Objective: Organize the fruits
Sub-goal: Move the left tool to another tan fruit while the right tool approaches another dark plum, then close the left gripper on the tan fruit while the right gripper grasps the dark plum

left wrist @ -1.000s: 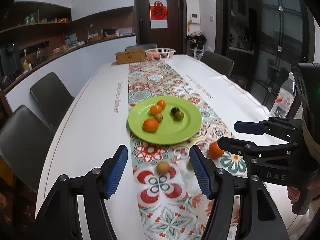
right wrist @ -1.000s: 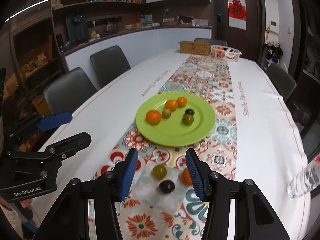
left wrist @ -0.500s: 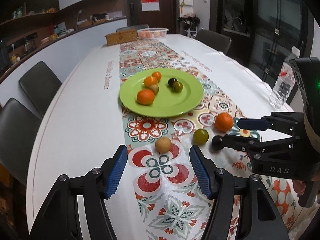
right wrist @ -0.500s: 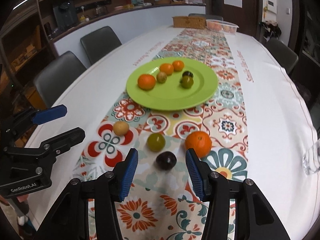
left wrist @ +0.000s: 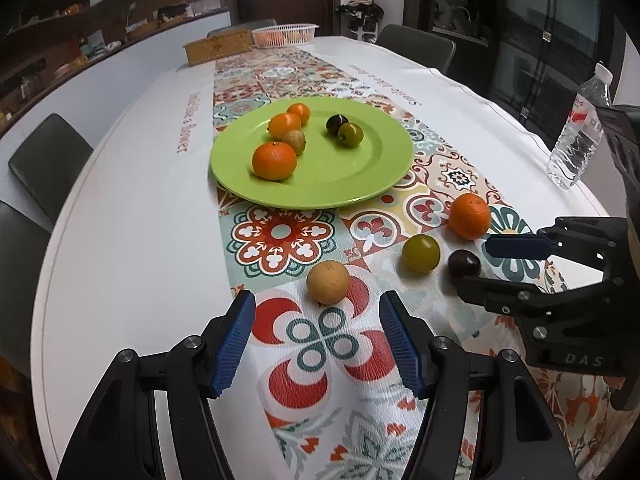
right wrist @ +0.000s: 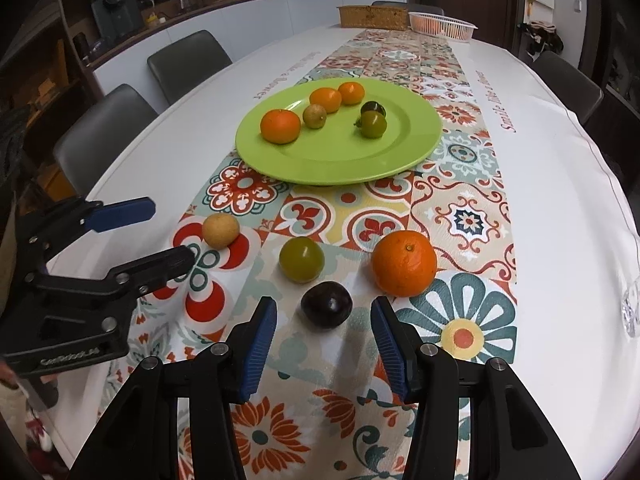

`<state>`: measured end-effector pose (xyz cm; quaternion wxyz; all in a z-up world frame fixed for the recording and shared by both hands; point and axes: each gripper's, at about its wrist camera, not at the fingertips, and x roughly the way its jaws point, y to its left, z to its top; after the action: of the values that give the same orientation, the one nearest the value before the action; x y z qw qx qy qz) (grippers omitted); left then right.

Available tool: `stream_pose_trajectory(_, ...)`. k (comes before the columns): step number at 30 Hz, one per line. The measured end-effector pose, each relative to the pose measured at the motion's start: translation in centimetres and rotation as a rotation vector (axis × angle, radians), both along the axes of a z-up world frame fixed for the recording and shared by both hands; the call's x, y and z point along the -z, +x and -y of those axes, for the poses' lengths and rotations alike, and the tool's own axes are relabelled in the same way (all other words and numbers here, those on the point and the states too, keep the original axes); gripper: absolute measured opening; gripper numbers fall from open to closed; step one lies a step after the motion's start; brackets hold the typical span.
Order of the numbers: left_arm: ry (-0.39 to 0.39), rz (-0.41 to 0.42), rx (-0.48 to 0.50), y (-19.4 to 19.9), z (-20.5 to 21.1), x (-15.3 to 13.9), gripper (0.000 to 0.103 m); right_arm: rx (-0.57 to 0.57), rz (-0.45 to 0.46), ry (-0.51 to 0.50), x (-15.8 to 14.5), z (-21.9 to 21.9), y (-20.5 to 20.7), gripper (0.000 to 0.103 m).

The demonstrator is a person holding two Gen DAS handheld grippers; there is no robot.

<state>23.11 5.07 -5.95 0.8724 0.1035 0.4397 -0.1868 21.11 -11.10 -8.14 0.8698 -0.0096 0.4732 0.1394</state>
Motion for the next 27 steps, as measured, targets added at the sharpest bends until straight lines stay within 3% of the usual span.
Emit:
stream_pose_trajectory(6, -0.014, -0.048, 0.007, 1.5, 0.3, 1.1, 0.059, -0.001, -0.023, 0.001, 0.8, 0.0, 0.5, 0.043)
stream_pose_trajectory(15, -0.012, -0.087, 0.01, 2.7, 1.4, 2.1, 0.039, -0.011, -0.041, 0.014, 1.3, 0.0, 0.8, 0.032)
stream_pose_trajectory(18, -0.004, -0.099, 0.012, 2.8, 1.6, 2.3, 0.028, -0.013, -0.042, 0.019, 1.3, 0.1, 0.9, 0.031)
stream_pose_trajectory(27, -0.001, -0.075, 0.018, 1.8, 2.1, 1.4, 0.028, -0.018, -0.029, 0.029, 0.8, 0.3, 0.6, 0.03)
